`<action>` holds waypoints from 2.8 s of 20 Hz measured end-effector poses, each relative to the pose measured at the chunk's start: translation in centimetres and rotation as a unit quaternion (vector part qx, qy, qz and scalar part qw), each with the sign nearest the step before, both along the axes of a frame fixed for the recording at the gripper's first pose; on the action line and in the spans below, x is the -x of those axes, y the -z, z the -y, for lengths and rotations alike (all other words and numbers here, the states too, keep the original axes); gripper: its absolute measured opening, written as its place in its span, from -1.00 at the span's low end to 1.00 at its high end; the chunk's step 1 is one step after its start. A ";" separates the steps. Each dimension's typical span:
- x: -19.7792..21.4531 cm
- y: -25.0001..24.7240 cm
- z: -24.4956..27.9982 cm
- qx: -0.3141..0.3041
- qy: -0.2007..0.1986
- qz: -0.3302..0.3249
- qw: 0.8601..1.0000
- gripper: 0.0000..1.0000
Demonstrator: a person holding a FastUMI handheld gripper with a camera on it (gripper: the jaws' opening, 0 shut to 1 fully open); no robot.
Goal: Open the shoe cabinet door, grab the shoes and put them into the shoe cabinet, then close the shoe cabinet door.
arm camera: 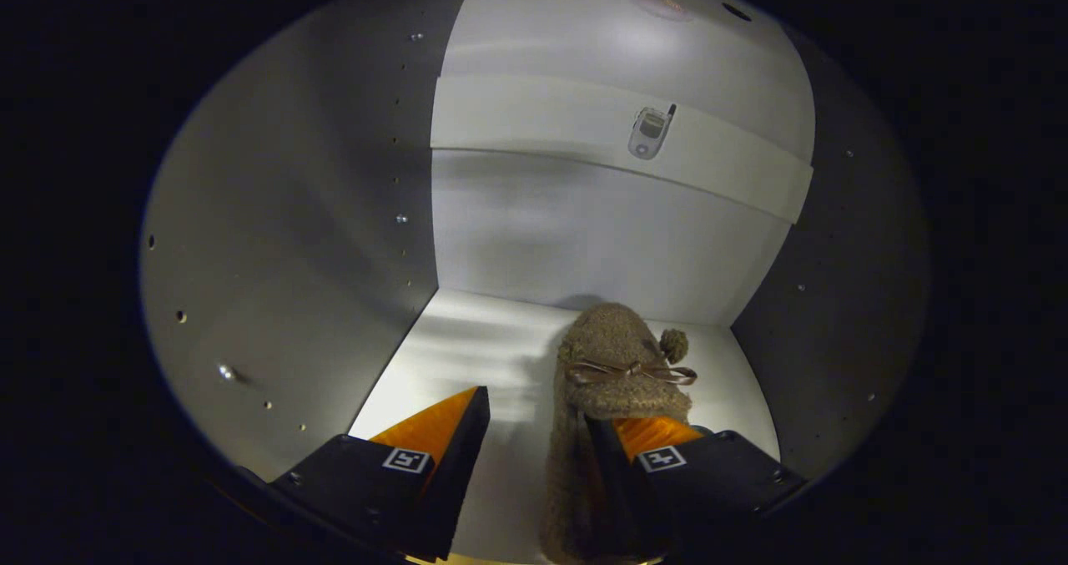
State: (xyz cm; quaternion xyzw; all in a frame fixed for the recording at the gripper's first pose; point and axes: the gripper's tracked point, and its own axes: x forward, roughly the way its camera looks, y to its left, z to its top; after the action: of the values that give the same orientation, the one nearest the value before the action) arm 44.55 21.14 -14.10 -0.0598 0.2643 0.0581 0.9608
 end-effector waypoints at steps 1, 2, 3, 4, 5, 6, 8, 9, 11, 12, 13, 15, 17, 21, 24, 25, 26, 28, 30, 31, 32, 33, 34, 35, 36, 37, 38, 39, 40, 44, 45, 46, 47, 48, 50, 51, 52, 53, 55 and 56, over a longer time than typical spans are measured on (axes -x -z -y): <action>0.4 -0.5 -0.1 -0.009 -0.003 0.001 1.000 0.64; 0.9 -0.8 -0.1 -0.017 -0.004 0.000 1.000 0.81; 1.7 -1.7 0.2 -0.024 -0.004 0.001 1.000 0.98; 1.9 -2.2 0.2 -0.032 -0.003 0.005 0.999 0.96; 2.4 -2.9 0.3 -0.041 -0.002 0.008 0.999 0.96; 3.0 -3.8 0.6 -0.046 -0.001 0.016 0.999 0.97; 3.8 -6.2 1.6 -0.044 0.002 0.050 0.998 0.97; 4.5 -7.5 1.8 -0.047 0.001 0.068 0.997 0.97; 6.2 -10.0 2.4 -0.057 0.003 0.097 0.994 0.96; 7.1 -11.3 2.8 -0.062 0.006 0.114 0.991 0.97; 8.1 -12.6 3.2 -0.068 0.009 0.132 0.989 0.97; 10.7 -14.6 3.7 -0.083 0.014 0.160 0.984 0.96; 13.5 -16.1 4.1 -0.095 0.016 0.179 0.979 0.96; 19.1 -18.4 4.7 -0.110 0.011 0.215 0.970 0.96; 23.0 -19.8 5.5 -0.105 0.005 0.238 0.966 0.96; 24.3 -20.3 5.8 -0.105 0.003 0.245 0.964 0.96; 25.7 -20.6 6.2 -0.107 0.000 0.247 0.963 0.96; 28.5 -21.5 7.2 -0.116 0.002 0.255 0.960 0.96; 30.9 -22.2 8.4 -0.121 0.008 0.265 0.957 0.96; 32.0 -22.3 8.8 -0.124 0.009 0.266 0.956 0.96; 33.3 -22.4 9.3 -0.128 0.009 0.267 0.955 0.96; 34.5 -22.4 9.8 -0.128 0.010 0.265 0.956 0.96; 35.7 -22.3 10.1 -0.125 0.006 0.264 0.956 0.96; 37.0 -21.9 10.6 -0.118 0.005 0.262 0.958 0.95; 38.2 -21.7 11.1 -0.113 0.003 0.260 0.959 0.96; 39.5 -21.6 11.4 -0.110 0.004 0.261 0.959 0.96; 40.5 -21.6 11.5 -0.110 0.003 0.260 0.959 0.96; 41.7 -21.7 11.9 -0.113 0.004 0.261 0.959 0.96; 42.9 -21.7 12.2 -0.117 0.003 0.267 0.957 0.96; 47.2 -20.2 13.4 -0.118 -0.001 0.267 0.956 0.96; 48.3 -19.6 13.8 -0.120 0.000 0.263 0.957 0.96; 49.1 -19.4 14.2 -0.122 -0.004 0.265 0.957 0.96; 50.2 -19.2 14.5 -0.121 -0.013 0.270 0.955 0.96; 50.8 -19.2 14.8 -0.122 -0.018 0.273 0.954 0.96; 52.4 -18.9 15.9 -0.125 -0.024 0.281 0.951 0.96; 53.1 -18.8 16.4 -0.125 -0.028 0.284 0.950 0.96; 53.7 -18.7 17.1 -0.122 -0.030 0.288 0.949 0.95; 54.1 -18.7 18.2 -0.115 -0.025 0.292 0.949 0.95; 54.4 -18.5 21.0 -0.096 -0.011 0.300 0.949 0.95; 54.4 -18.3 22.3 -0.089 -0.002 0.299 0.950 0.95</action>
State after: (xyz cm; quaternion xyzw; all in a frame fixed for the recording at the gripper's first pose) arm -9.88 -1.15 4.21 0.0108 -0.0414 0.0632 0.9971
